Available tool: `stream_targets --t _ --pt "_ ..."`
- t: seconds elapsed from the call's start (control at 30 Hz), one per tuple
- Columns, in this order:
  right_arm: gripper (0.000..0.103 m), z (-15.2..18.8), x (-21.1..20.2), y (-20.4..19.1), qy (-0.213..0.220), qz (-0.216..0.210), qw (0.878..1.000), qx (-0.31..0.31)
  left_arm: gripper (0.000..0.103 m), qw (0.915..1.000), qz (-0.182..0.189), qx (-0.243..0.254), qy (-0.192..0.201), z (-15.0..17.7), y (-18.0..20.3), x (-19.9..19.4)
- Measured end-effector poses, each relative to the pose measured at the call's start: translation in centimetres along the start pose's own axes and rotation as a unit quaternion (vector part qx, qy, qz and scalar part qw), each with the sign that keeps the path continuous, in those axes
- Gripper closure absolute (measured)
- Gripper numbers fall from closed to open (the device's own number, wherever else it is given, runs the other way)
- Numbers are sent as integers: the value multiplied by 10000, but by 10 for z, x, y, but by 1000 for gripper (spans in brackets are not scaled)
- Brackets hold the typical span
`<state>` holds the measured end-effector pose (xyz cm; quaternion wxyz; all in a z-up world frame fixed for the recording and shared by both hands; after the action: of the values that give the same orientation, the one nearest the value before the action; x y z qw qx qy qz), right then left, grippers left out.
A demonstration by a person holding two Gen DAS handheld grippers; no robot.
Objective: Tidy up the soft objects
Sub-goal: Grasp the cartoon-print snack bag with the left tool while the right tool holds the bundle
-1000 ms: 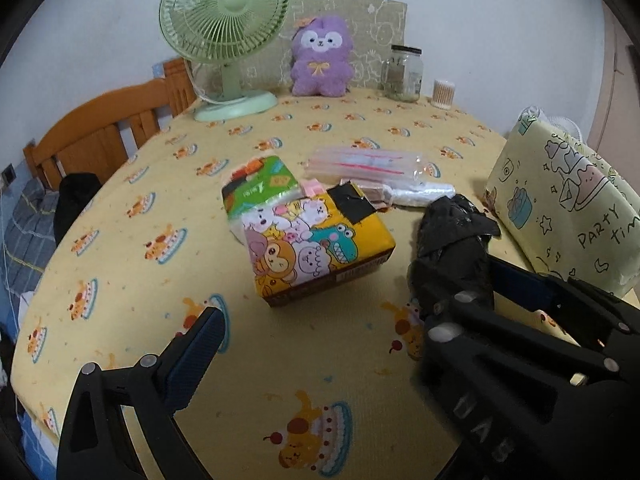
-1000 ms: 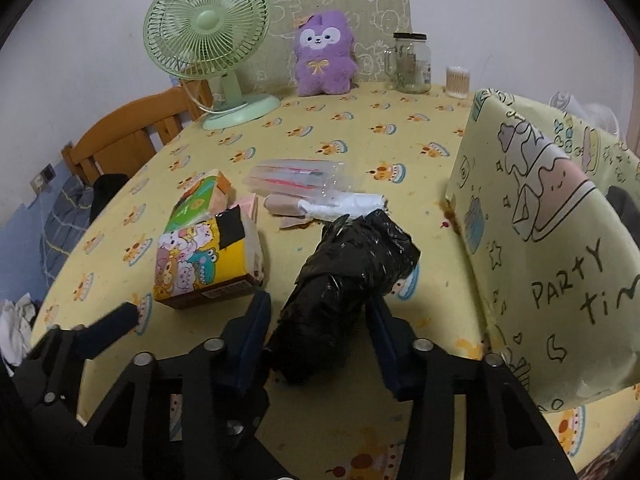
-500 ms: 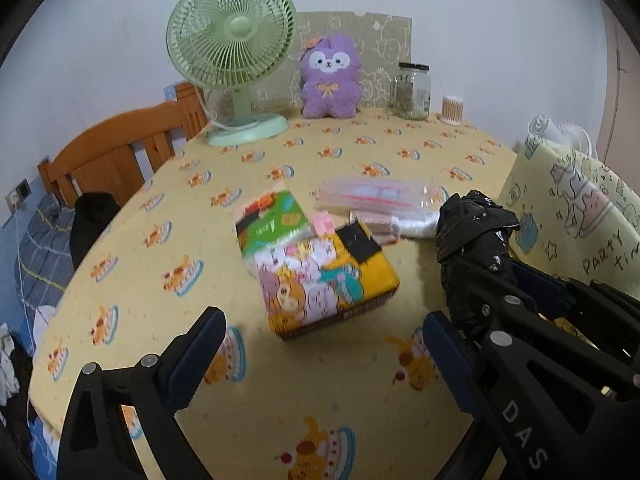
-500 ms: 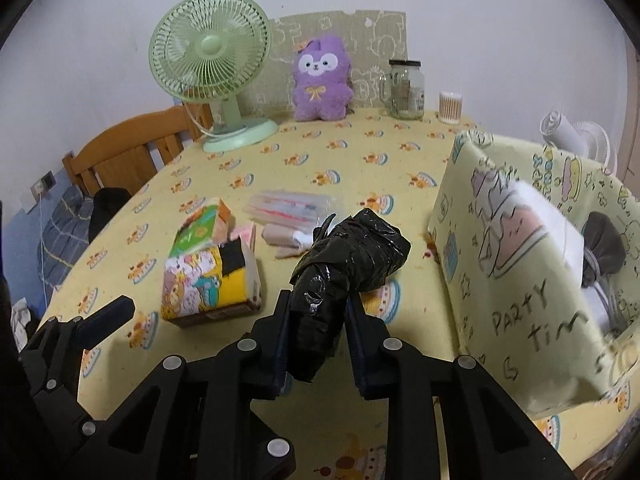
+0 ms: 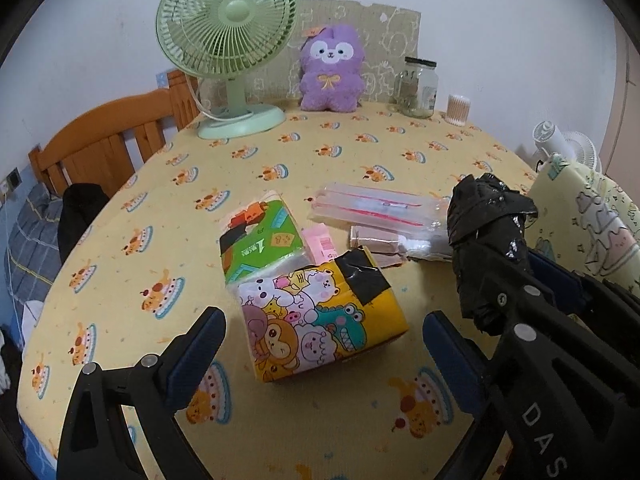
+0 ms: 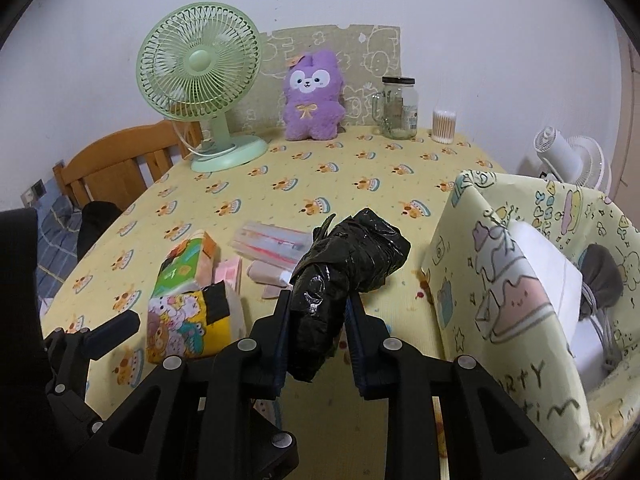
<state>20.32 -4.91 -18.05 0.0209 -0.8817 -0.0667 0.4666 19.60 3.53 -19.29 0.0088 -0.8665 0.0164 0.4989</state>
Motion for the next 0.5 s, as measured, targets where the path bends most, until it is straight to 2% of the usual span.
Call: stream_targets --t 0.17,0.33,0.5 --pt "75 -5 11 0 -65 -68 10000 23 4 9999 -58 -42 -129 -2 -2 8" --pt "75 -6 18 1 -135 -116 9998 34 17 9995 -38 -45 -317 -2 -3 15" --pt "75 -5 22 2 -175 -182 9997 44 20 9993 -19 -22 -386 0 -1 15"
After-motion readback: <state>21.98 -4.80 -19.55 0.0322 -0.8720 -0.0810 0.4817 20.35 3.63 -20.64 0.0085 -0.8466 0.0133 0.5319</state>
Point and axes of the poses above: each gripper's, at about its wrist camera, not at the fingertips, and x roughly the way its jaws point, y to its right, z to its underside, the point moved 7 cm from there along x, roughly the way its jaws point, and after that the axes turned 15 degrees about -y, right-handed, at the moved point
